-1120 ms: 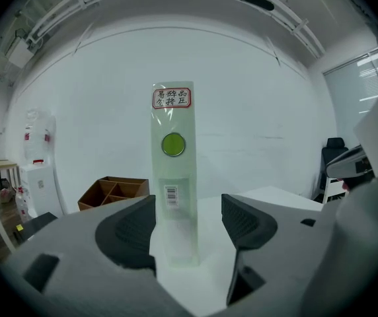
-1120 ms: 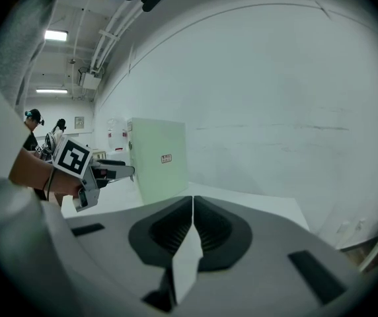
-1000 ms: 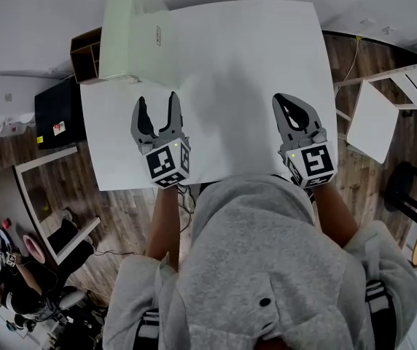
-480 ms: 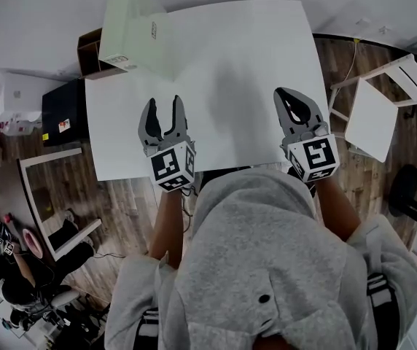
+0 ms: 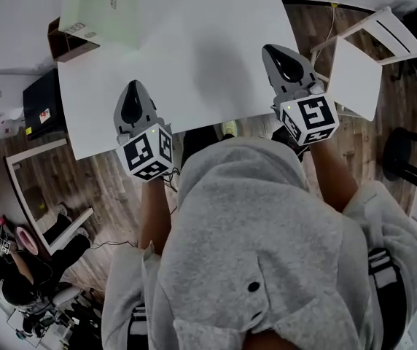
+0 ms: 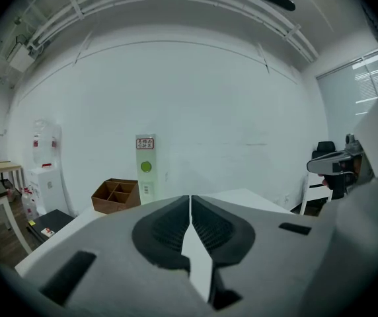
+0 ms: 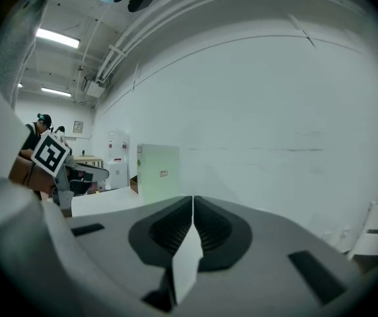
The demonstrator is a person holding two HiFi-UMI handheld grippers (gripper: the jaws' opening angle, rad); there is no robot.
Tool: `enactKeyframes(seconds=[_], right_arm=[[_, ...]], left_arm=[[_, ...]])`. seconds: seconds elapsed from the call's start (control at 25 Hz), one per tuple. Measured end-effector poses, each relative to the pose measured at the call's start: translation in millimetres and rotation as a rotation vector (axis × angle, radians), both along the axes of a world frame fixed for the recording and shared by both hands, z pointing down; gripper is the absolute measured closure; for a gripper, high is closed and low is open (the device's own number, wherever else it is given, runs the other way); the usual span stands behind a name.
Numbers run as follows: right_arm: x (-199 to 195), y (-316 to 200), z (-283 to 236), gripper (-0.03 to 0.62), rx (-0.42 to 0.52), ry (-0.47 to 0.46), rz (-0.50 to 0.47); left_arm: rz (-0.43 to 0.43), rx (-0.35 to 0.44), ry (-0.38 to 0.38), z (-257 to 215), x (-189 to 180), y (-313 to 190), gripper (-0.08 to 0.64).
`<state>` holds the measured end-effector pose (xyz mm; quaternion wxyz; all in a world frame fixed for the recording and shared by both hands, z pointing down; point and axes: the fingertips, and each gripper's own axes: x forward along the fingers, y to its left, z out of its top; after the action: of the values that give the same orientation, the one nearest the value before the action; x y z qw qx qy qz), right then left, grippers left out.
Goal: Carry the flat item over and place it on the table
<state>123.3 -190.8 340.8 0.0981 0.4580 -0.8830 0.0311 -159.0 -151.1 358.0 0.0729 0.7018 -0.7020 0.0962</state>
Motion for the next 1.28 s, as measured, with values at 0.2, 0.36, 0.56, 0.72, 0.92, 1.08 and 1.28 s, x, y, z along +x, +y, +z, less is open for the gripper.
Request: enactKeyframes(seconds=[0.2, 0.36, 0.56, 0.72, 0.92, 1.08, 1.28], right_arm=[[23.5, 16.7, 0.4, 0.565, 0.000, 0.004, 0.024], [35.0, 29.5, -4.0, 0.565, 0.007, -0.002, 0.040], [41.0, 38.5, -5.2, 0.565, 0.014, -0.011, 0.068], [38.3, 45.0, -5.3, 0.565, 0.022, -0.003, 0.083], [27.2, 54.8, -8.8, 0.563, 0.035, 0.002, 0.097], [16.2, 68.1, -14.7, 0.565, 0.032, -0.001, 0.109], [-1.3, 89.8, -19.8, 0.565, 0.042, 0.014, 0.105]], left_arm=[[0.021, -0.020, -0.008, -1.7, 17.9, 23.4, 0.535], [0.045, -0.028, -0.017, -5.5, 27.7, 33.4, 0.535], [0.074, -0.032, -0.023, -8.5, 33.8, 35.5, 0.535], [0.096, -0.021, -0.026, -10.9, 34.1, 36.2, 0.535], [0.122, -0.007, -0.017, -15.1, 30.4, 37.8, 0.535], [0.143, -0.001, -0.009, -21.6, 26.1, 46.6, 0.535], [0.144, 0.009, -0.011, -29.6, 11.6, 69.7, 0.535]])
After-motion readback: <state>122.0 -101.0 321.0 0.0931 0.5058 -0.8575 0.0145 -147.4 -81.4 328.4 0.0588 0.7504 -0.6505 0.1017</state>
